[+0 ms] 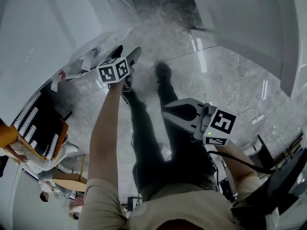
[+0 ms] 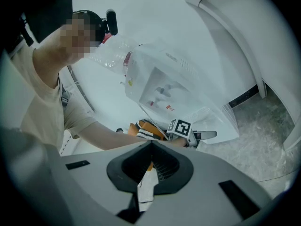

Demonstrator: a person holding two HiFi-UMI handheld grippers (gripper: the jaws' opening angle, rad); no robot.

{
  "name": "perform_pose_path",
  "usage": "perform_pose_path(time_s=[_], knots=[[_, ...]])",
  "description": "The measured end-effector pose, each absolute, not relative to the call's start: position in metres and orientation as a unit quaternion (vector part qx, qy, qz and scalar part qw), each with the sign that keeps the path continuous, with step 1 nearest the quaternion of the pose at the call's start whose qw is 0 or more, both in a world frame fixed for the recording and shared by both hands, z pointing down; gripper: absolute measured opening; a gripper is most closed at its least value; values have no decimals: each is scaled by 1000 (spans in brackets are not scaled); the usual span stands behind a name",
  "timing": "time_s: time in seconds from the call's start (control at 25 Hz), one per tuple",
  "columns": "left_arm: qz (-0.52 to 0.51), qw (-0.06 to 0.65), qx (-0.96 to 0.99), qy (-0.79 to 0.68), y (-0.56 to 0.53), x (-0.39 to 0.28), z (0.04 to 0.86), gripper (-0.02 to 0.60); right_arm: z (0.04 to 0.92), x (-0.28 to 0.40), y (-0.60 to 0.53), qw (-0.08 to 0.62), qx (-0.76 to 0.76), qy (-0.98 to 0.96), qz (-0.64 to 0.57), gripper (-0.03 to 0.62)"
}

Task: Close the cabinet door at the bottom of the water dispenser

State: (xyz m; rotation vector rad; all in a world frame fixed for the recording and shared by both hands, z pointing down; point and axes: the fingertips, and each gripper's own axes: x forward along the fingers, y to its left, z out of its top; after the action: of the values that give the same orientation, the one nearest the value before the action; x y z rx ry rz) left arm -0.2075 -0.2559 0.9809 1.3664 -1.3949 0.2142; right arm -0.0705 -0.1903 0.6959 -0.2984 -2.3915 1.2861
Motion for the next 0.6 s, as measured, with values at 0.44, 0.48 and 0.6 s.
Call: perform_pose_path(time_s=[0.44, 0.48, 0.6], knots=[[84, 562, 567, -596, -160, -233, 900, 357, 646, -111, -180, 165, -119, -866, 458, 15], [76, 559, 568, -600, -155, -235, 885, 357, 635, -116, -178, 161, -124, -864, 460, 15], [72, 555, 583, -589, -133, -225, 841, 357, 597, -129, -164, 150, -144, -854, 477, 15]])
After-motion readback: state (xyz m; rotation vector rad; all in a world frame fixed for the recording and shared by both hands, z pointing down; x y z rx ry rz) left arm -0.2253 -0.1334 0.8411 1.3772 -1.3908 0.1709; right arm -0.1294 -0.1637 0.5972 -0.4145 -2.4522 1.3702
